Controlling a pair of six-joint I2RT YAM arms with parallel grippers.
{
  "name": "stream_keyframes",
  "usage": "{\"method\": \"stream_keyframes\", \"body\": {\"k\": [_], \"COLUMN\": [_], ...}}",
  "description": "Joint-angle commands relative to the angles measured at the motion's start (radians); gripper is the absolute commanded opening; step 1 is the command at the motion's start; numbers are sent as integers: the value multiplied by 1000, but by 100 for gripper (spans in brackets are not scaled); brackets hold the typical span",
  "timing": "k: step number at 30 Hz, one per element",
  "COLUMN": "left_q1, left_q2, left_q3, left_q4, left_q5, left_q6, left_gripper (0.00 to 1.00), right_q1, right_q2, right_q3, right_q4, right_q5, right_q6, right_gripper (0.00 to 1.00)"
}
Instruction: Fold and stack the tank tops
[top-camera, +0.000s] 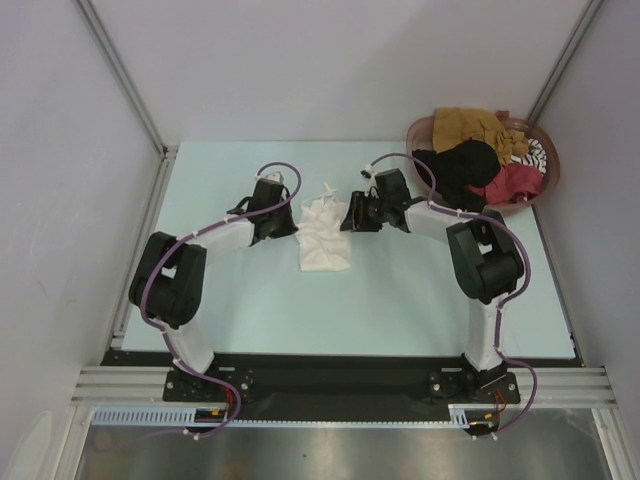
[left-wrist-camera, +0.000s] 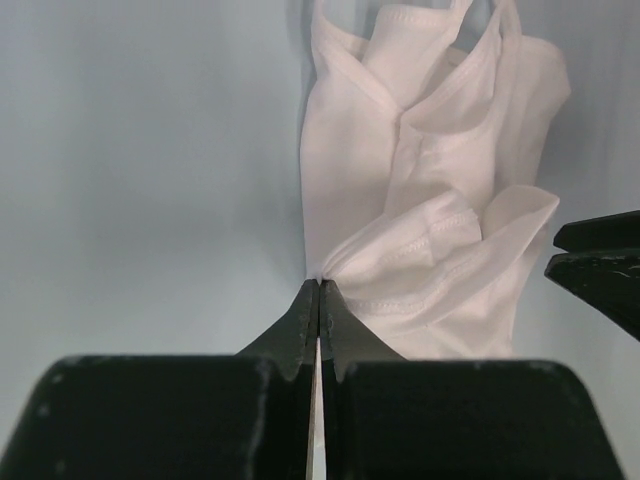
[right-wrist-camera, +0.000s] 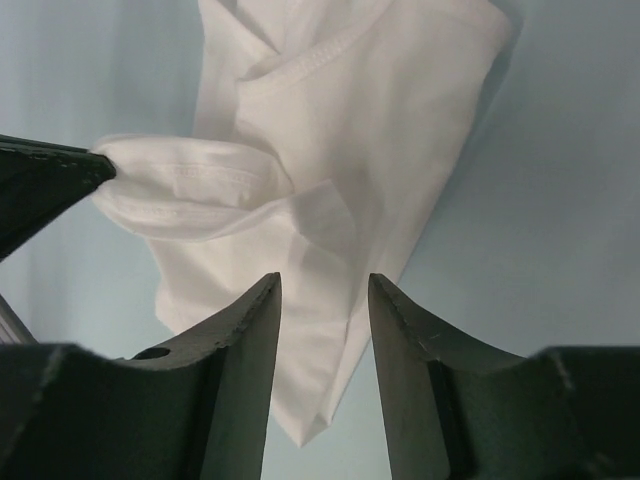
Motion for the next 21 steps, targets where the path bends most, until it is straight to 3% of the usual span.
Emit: {"method": "stream_keyframes", "body": {"k": [1, 6, 12, 17, 18, 19, 21], "left_q1": [0, 1, 1, 4, 4, 4, 4], "left_q2": [8, 13, 20, 28, 31, 31, 33], "left_q3": [56, 67, 79, 91, 93, 98, 102], "left_q4": [-9, -17, -24, -32, -33, -37, -40], "left_q5": [-24, -21, -16, -13, -13, -12, -10], "left_q6": [21, 23, 23, 24, 23, 23, 24], "left_gripper": [0, 0, 0, 0, 0, 0, 0], "right_q1": [-4, -5, 1, 4, 7, 7, 9], "right_q2": [21, 52, 84, 107, 106, 104, 91], "right_q3": [69, 81, 118, 156, 162, 164, 156], "right_q4": [56, 88, 83, 73, 71, 41, 37], "right_q5": [-26, -31, -34, -34, -35, -40, -35], "right_q6": [-65, -76, -81, -79, -78, -79, -79], "right_gripper": [46, 49, 45, 28, 22, 4, 0]}}
